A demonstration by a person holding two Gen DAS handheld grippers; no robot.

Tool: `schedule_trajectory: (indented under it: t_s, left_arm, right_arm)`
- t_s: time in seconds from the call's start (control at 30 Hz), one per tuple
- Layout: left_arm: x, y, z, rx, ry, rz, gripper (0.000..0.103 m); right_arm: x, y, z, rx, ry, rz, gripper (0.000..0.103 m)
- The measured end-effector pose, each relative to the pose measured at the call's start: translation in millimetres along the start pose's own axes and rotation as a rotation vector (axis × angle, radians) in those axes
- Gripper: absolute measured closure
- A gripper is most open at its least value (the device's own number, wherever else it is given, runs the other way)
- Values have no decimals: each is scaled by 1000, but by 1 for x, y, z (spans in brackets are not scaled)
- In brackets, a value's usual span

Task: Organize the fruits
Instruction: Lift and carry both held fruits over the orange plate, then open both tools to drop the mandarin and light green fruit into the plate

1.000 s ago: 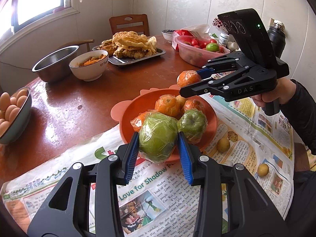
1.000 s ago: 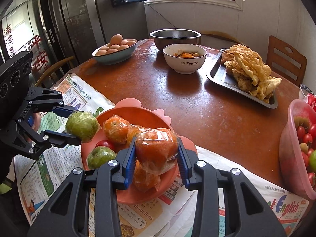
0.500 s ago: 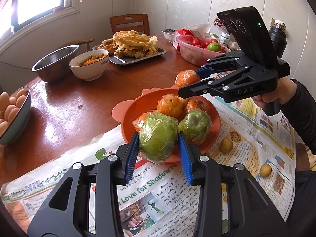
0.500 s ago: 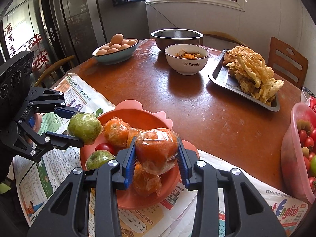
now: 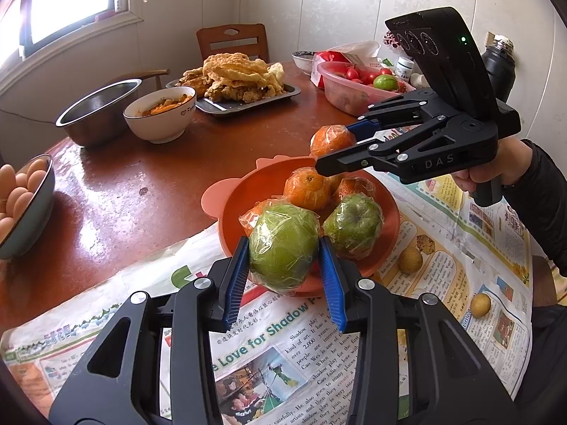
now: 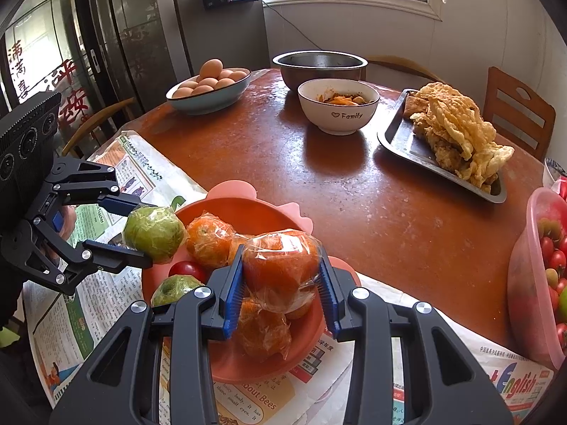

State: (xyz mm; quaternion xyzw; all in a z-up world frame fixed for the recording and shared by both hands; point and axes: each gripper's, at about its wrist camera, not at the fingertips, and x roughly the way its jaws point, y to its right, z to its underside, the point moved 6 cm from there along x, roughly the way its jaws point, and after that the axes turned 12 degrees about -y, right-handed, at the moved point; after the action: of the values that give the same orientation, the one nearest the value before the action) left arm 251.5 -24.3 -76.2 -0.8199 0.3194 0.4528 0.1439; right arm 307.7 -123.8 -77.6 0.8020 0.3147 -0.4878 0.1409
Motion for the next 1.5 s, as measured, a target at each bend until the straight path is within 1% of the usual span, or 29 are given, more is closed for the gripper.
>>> schedule_trajectory:
  t_s: [1.13, 1.5]
  left_arm:
    - [4, 1, 2, 7, -5, 1, 72]
    - [5, 1, 2, 8, -3, -3, 72]
  right_arm:
    - [6, 1, 0, -3, 4, 0, 67]
    - [6, 1, -1, -11, 5, 4, 65]
